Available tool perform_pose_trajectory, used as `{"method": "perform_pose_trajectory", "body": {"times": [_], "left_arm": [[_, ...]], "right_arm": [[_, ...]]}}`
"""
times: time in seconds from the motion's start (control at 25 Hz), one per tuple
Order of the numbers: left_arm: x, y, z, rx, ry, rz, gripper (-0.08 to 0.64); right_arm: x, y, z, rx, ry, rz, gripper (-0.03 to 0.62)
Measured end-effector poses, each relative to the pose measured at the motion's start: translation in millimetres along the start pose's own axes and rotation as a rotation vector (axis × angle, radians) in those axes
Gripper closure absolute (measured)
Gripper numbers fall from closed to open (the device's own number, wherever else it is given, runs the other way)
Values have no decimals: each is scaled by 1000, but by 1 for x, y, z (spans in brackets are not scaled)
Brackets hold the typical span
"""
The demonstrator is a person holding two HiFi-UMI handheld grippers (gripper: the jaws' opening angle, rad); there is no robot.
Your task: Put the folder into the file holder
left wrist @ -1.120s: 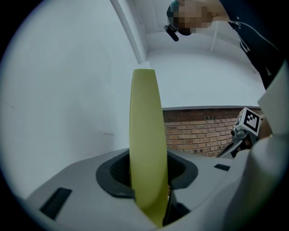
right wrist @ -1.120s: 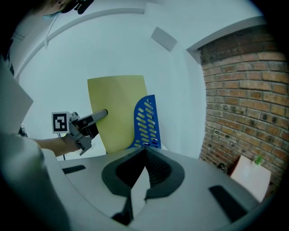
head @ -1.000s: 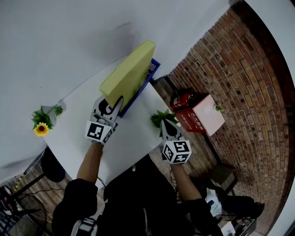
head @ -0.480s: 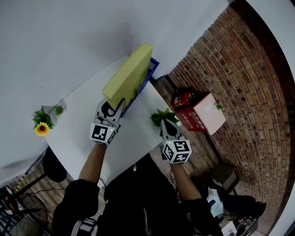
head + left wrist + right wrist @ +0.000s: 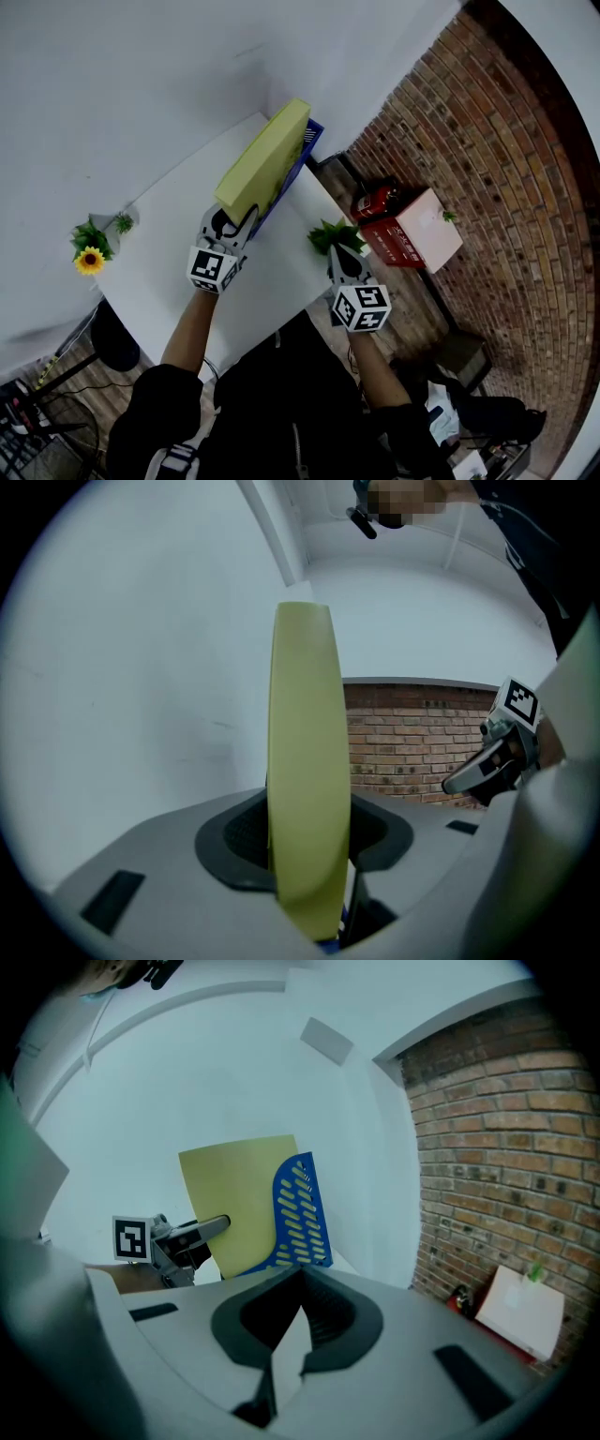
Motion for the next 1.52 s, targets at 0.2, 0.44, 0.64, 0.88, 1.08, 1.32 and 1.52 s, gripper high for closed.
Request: {"method": "perform_pose_trajectory", "body": {"times": [0.2,0.44,0.64,0.88,1.08,1.32,1.52], "left_arm": [[-2,3,14,8,-53,5,364],[-4,8,31,9,-106,10,362],[-3,11,34,14,-135,28,353],[-1,19,37,25,-184,61,324],[-10,25,29,13,-187,61,297],[-35,33,23,-11,-193,52,288],[-61,35,9,-25,-187,35,290]], "right_arm": [[-4,-1,3,12,-1,0,584],[-9,0,6,19,2,5,584],[-13,-1,9,37,6,4,584],[-17,-7,10,35,14,-2,584],[-21,-12,7,28,31,-11,584],[-28,-19,-2,12,68,-25,584],[-33,-32,-9,-12,96,-41,584]]}}
Point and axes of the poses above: the fingertips, and each gripper's own axes: x forward along the fingers, y to its right, z out of its underside, the point moved 1 cm from there along -x, backward along the fingers, and after that the axes turned 9 degrees about z, right-handed, at the moved point
